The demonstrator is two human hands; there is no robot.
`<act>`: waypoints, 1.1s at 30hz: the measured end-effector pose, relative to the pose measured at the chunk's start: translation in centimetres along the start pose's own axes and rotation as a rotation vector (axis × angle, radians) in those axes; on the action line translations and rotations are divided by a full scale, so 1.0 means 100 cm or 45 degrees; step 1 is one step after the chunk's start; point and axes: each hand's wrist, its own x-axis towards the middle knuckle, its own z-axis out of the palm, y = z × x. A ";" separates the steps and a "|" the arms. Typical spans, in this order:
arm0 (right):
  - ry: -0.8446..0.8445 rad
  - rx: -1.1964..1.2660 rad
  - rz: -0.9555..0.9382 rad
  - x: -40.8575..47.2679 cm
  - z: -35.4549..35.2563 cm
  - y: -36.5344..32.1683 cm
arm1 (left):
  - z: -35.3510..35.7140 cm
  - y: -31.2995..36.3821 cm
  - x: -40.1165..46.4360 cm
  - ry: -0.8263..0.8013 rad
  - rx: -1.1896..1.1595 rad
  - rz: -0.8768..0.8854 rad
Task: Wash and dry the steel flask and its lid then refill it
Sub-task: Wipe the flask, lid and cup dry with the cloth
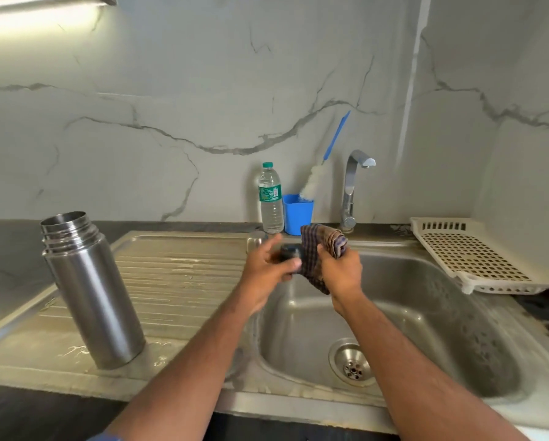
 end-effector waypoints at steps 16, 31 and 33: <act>-0.656 -0.167 -0.514 0.000 -0.028 -0.004 | 0.011 -0.020 0.007 -0.028 0.223 0.233; -0.622 0.328 -0.104 -0.005 -0.025 -0.004 | 0.021 -0.019 0.007 -0.025 0.096 0.266; -0.595 0.390 0.021 -0.002 -0.030 0.000 | 0.021 -0.016 0.009 0.050 -0.043 0.249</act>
